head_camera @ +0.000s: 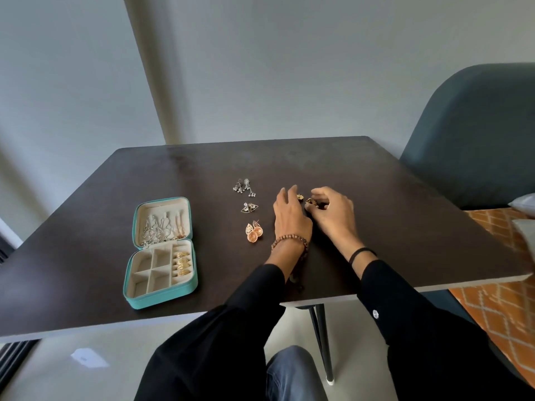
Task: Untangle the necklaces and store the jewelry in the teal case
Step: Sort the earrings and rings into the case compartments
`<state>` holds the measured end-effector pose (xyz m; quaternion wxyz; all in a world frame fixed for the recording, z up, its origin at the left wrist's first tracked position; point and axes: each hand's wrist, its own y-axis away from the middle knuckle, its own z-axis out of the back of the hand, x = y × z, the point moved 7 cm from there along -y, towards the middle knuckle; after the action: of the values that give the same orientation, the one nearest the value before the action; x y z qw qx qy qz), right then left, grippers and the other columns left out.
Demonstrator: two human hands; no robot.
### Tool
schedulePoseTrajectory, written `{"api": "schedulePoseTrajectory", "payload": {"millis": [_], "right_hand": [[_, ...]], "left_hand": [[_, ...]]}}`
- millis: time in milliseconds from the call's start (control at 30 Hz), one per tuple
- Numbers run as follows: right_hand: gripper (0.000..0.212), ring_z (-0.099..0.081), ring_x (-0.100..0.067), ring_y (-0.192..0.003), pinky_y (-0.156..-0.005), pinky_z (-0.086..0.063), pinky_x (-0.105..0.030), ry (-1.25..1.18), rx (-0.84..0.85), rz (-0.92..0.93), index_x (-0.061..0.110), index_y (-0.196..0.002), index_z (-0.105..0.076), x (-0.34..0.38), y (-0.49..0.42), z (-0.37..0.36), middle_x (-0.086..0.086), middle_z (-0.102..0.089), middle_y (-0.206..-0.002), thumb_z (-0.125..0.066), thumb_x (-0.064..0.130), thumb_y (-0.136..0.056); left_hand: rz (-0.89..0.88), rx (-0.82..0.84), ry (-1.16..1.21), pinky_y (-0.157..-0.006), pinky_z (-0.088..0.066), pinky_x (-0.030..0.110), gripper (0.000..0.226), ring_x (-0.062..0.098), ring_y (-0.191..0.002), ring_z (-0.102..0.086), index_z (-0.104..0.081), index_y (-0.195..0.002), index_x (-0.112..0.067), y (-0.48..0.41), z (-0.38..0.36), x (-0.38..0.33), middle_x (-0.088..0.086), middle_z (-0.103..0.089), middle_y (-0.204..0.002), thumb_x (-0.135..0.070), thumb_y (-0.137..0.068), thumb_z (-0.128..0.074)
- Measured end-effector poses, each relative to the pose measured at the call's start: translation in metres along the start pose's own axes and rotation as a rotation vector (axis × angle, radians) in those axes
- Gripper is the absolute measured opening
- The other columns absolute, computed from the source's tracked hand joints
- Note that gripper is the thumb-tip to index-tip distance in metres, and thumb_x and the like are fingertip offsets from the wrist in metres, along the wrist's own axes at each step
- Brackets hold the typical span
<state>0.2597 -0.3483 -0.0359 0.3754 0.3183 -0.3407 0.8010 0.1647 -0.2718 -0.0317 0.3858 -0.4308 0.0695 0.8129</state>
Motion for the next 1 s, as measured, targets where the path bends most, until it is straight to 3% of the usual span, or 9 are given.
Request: {"api": "schedulePoseTrajectory", "payload": {"millis": [67,133,233,367,700,800,1000], "right_hand": [[0.032,-0.061,-0.02,-0.119,-0.102,-0.052,-0.035,-0.003,-0.012,0.011,0.016,-0.122,-0.069,0.0,-0.004,-0.001,0.004,-0.073,-0.108,-0.075,0.015,-0.09],[0.031,-0.063,-0.019,-0.113,-0.097,-0.054,-0.032,-0.025,-0.041,0.008,0.015,-0.118,-0.07,-0.003,-0.006,-0.001,0.002,-0.072,-0.106,-0.077,0.014,-0.088],[0.029,-0.066,-0.014,-0.1,-0.082,-0.051,-0.015,-0.041,-0.064,0.031,0.013,-0.113,-0.07,-0.006,-0.006,-0.001,-0.002,-0.071,-0.107,-0.078,0.01,-0.086],[0.018,-0.068,-0.009,-0.092,-0.071,-0.047,-0.003,-0.047,-0.072,0.059,0.013,-0.107,-0.073,-0.007,-0.005,-0.001,-0.002,-0.071,-0.103,-0.071,0.004,-0.091],[0.016,-0.063,0.006,-0.085,-0.069,-0.045,0.001,-0.154,-0.109,0.025,0.017,-0.109,-0.073,-0.006,0.001,0.009,0.008,-0.072,-0.098,-0.074,0.015,-0.093],[0.023,-0.066,0.003,-0.091,-0.074,-0.051,-0.005,-0.18,-0.103,0.046,0.022,-0.116,-0.07,-0.004,0.002,0.01,0.011,-0.071,-0.099,-0.073,0.018,-0.094],[0.022,-0.07,0.001,-0.09,-0.079,-0.059,-0.018,-0.204,-0.114,0.02,0.022,-0.11,-0.075,-0.003,0.003,0.011,0.013,-0.075,-0.095,-0.074,0.035,-0.093]], "left_hand": [[-0.005,0.036,-0.051,-0.113,-0.032,0.038,0.053,0.024,-0.148,-0.019,-0.035,-0.149,-0.013,-0.013,-0.007,0.0,0.008,-0.02,-0.161,-0.001,-0.098,-0.042],[-0.015,0.012,-0.091,-0.108,-0.036,0.036,0.044,0.025,-0.141,-0.032,-0.047,-0.14,-0.009,-0.022,-0.01,0.0,0.009,-0.036,-0.153,-0.001,-0.098,-0.041],[-0.022,-0.071,-0.106,-0.1,-0.041,0.034,0.035,0.027,-0.126,-0.044,-0.058,-0.128,-0.005,-0.029,-0.012,0.002,0.01,-0.054,-0.135,0.001,-0.097,-0.042],[-0.022,-0.115,-0.102,-0.096,-0.043,0.037,0.028,0.027,-0.121,-0.045,-0.061,-0.12,-0.005,-0.034,-0.012,0.004,0.01,-0.056,-0.128,-0.002,-0.096,-0.047],[-0.005,-0.147,0.013,-0.086,-0.044,0.032,0.024,0.025,-0.11,-0.052,-0.061,-0.119,-0.011,-0.03,-0.009,0.008,0.01,-0.057,-0.118,-0.006,-0.096,-0.054],[-0.002,-0.132,-0.005,-0.083,-0.042,0.03,0.023,0.025,-0.107,-0.054,-0.06,-0.12,-0.013,-0.03,-0.008,0.008,0.009,-0.057,-0.117,-0.009,-0.098,-0.053],[0.017,-0.143,0.072,-0.075,-0.04,0.026,0.024,0.012,-0.086,-0.051,-0.066,-0.113,-0.019,-0.029,-0.004,0.009,0.003,-0.054,-0.108,-0.011,-0.102,-0.048]]}}
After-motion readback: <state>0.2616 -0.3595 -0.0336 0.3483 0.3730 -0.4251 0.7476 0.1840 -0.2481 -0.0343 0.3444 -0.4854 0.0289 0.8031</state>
